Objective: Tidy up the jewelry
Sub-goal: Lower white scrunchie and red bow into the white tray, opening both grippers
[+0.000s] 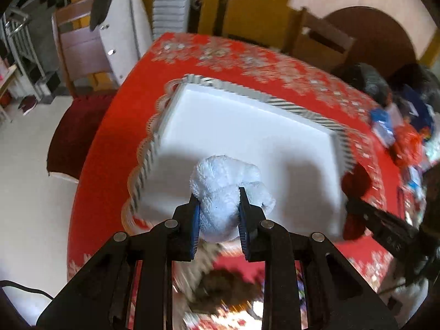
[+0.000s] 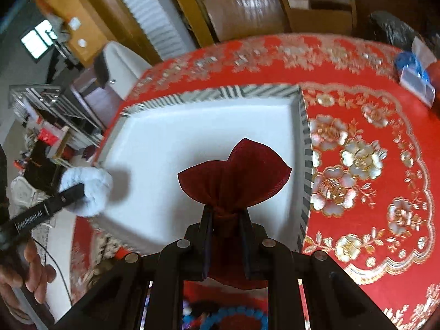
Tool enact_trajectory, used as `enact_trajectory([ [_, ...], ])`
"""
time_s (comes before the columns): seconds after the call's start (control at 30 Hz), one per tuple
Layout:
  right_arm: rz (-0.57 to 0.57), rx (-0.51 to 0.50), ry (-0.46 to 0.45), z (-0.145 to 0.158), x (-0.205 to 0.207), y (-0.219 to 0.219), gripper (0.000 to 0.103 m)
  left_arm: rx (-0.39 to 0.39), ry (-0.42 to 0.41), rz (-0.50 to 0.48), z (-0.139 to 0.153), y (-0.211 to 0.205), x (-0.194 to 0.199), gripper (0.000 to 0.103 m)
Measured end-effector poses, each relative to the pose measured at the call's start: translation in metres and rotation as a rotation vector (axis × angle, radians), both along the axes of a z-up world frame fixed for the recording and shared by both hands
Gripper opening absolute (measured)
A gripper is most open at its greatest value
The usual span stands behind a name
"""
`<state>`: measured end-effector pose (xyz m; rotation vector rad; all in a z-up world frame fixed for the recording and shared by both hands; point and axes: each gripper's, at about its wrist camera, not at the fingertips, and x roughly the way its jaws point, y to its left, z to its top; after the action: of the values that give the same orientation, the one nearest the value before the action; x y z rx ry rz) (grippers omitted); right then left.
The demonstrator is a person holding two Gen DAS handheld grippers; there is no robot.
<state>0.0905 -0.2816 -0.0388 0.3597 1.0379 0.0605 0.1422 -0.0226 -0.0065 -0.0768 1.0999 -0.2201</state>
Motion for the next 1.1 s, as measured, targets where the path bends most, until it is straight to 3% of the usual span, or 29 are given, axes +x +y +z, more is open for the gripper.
enact_trajectory([
  [0.2,-0.033,-0.029,0.06,-0.024,0.0,-0.003,0.019,0.058,0.079,0.033,-0.039,0.011,0.024,0.024],
  [0.27,-0.015,-0.031,0.044,-0.021,-0.001,-0.003,0.044,0.066,0.1,0.037,-0.046,0.011,0.024,0.026],
  [0.3,-0.009,-0.021,0.032,-0.018,-0.003,-0.003,0.047,0.071,0.102,0.041,-0.048,0.012,0.023,0.029],
  [0.43,-0.024,0.002,-0.016,0.0,-0.014,-0.008,0.047,0.072,0.094,0.051,-0.044,0.012,0.022,0.052],
  [0.5,-0.029,0.031,-0.035,0.008,-0.022,-0.009,0.047,0.072,0.08,0.051,-0.038,0.012,0.018,0.056],
  [0.77,-0.031,0.026,-0.109,0.044,-0.071,0.001,0.048,0.109,-0.022,0.071,0.001,0.014,-0.023,0.058],
  [1.1,0.011,-0.012,-0.132,0.059,-0.117,0.018,0.048,0.126,-0.111,0.069,0.035,0.005,-0.1,0.058],
])
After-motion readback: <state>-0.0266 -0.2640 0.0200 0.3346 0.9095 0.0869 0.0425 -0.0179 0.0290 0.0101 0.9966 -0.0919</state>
